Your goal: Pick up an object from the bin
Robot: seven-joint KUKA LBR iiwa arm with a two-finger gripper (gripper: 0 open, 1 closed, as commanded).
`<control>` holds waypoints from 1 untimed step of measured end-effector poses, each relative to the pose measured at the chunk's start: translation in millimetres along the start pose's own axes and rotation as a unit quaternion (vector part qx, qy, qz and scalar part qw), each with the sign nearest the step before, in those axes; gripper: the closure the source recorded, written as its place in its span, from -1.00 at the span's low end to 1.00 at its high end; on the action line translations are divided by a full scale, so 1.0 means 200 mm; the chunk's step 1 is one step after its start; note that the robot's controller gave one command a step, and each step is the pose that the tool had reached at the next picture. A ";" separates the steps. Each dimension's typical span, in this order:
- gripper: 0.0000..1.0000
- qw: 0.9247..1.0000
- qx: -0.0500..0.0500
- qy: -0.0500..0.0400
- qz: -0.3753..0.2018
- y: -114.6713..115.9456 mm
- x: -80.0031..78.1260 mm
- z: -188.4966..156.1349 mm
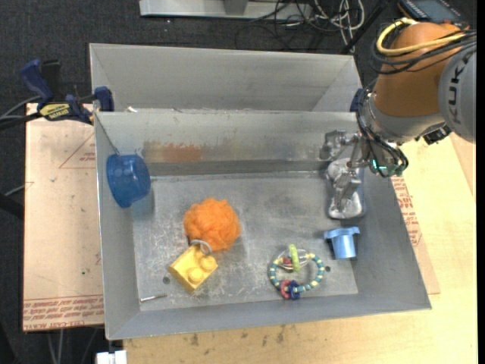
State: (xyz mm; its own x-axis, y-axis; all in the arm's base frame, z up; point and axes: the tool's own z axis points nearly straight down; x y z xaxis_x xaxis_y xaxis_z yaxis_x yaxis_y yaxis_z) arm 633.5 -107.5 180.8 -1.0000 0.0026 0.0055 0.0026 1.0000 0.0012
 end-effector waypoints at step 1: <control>-1.00 1.000 0.001 -0.004 -0.001 0.00 -0.01 -0.02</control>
Offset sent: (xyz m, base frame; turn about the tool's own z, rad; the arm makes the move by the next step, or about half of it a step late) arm -0.0895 -0.0397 -0.0664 -0.1107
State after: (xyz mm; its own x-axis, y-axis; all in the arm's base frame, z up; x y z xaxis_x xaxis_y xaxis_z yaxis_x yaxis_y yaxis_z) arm 635.2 -107.3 185.5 -1.0000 0.0010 -0.0018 0.0010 1.0000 0.0001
